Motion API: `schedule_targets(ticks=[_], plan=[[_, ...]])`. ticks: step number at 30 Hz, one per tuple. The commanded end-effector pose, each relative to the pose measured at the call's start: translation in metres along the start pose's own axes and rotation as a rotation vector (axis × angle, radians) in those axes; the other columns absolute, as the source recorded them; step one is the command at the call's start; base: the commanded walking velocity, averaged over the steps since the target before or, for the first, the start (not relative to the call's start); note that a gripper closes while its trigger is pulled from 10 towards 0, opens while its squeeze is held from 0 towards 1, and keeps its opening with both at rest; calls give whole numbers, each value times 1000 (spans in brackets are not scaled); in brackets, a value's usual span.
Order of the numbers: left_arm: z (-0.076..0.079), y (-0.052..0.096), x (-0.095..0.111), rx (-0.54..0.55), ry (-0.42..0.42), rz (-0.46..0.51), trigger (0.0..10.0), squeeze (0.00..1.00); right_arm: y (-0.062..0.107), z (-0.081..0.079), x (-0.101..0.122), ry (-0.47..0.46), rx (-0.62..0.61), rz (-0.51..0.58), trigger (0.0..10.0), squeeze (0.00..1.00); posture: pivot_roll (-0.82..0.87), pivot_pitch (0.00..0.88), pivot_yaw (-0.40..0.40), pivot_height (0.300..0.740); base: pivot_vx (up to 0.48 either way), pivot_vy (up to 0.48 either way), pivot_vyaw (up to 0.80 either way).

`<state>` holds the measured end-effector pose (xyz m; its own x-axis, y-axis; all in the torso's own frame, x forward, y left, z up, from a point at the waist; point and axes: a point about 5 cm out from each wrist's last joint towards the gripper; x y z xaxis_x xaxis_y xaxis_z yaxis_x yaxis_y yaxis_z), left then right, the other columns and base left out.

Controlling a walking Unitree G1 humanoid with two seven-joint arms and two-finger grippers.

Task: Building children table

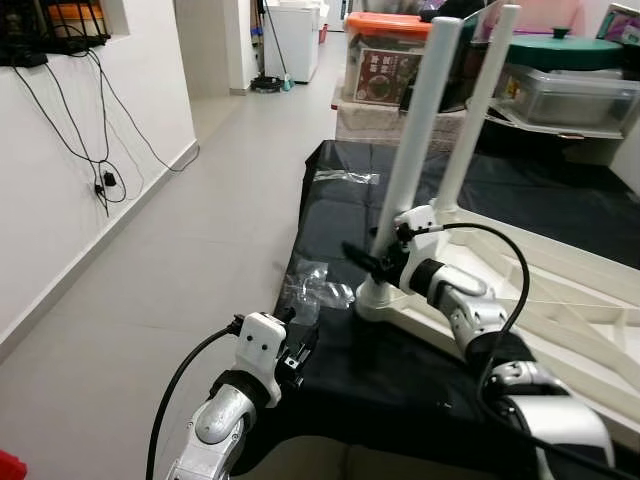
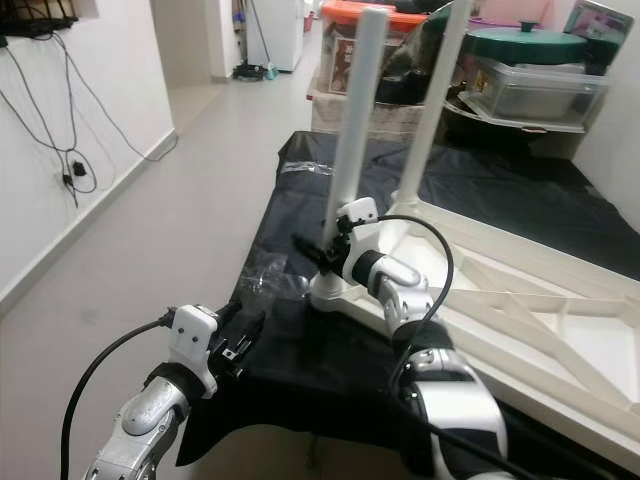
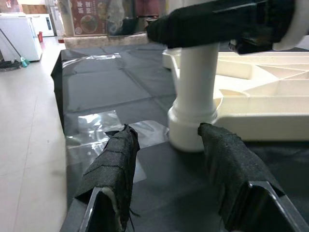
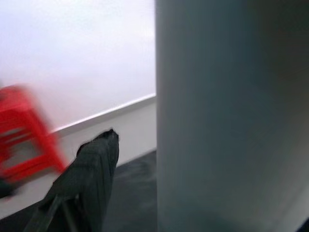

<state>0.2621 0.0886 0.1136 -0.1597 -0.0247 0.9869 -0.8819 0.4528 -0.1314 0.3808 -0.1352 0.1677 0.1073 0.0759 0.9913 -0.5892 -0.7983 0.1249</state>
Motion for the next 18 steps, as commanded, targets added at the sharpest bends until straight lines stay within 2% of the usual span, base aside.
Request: schedule_targets(ticks=[1, 4, 5, 8, 9, 10, 11, 12, 13, 14, 15, 16, 17, 18], plan=[[2, -1, -3, -3, 0, -15, 10000, 0, -17, -22, -13, -15, 194, -99, 10000, 0, 92, 0, -81, 740, 0, 0, 0], [3, 0, -3, -3, -1, -16, 10000, 0, -24, -33, -12, -24, 307, -124, 10000, 0, 96, 0, -82, 740, 0, 0, 0], [3, 0, -4, -3, -1, -16, 10000, 0, -26, -34, -13, -16, 298, -127, 0, 0, 97, 0, -84, 740, 0, 0, 0], [3, 0, -4, -4, -2, -16, 10000, 0, -27, -35, -13, -13, 295, -129, 0, 0, 97, 0, -84, 740, 0, 0, 0], [3, 1, -4, -5, -2, -17, 10000, 0, -32, -31, -14, 17, 176, -120, 0, 0, 93, 0, -83, 740, 0, 0, 0], [3, 1, -4, -5, -2, -17, 10000, 0, -32, -31, -14, 17, 176, -120, 0, 0, 93, 0, -83, 740, 0, 0, 0], [3, 1, -4, -5, -2, -18, 10000, 0, -33, -29, -14, 30, 125, -114, 0, 0, 93, 0, -83, 740, 0, 0, 0], [3, 1, -4, -6, -1, -18, 10000, 0, -33, -23, -15, 30, -3, -103, 0, 0, 91, 0, -80, 740, 0, 0, 0], [3, 1, -4, -6, -1, -18, 10000, 0, -33, -23, -15, 30, -3, -103, 0, 0, 91, 0, -80, 740, 0, 0, 0], [3, 2, -5, -7, -1, -19, 10000, 0, -32, -19, -16, 26, -81, -98, 0, 0, 90, 0, -79, 740, 0, 0, 0], [3, 2, -5, -7, -1, -19, 10000, 0, -32, -19, -16, 26, -81, -98, 0, 0, 90, 0, -79, 740, 0, 0, 0], [4, 2, -5, -9, -1, -20, 10000, 0, -26, -4, -16, -12, -305, -78, 0, 0, 87, 0, -78, 740, 0, 0, 0], [4, 2, -5, -10, -1, -20, 10000, 0, -20, 5, -16, -41, -457, -69, 0, 0, 86, 0, -76, 740, 0, 0, 0], [4, 2, -5, -10, -1, -20, 10000, 0, -20, 5, -16, -41, -457, -69, 0, 0, 86, 0, -76, 740, 0, 0, 0]])
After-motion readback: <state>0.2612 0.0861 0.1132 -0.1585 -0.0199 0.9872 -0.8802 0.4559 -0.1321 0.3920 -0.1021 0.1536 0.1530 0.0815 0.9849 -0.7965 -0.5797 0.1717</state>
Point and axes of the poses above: a point about 5 cm out from each wrist's last joint towards the gripper, its own y axis pointing back from the gripper into the wrist, its own x axis along the axis of the wrist's last joint, z = x × y, and after that the axes turned 3 degrees about -y, right-handed
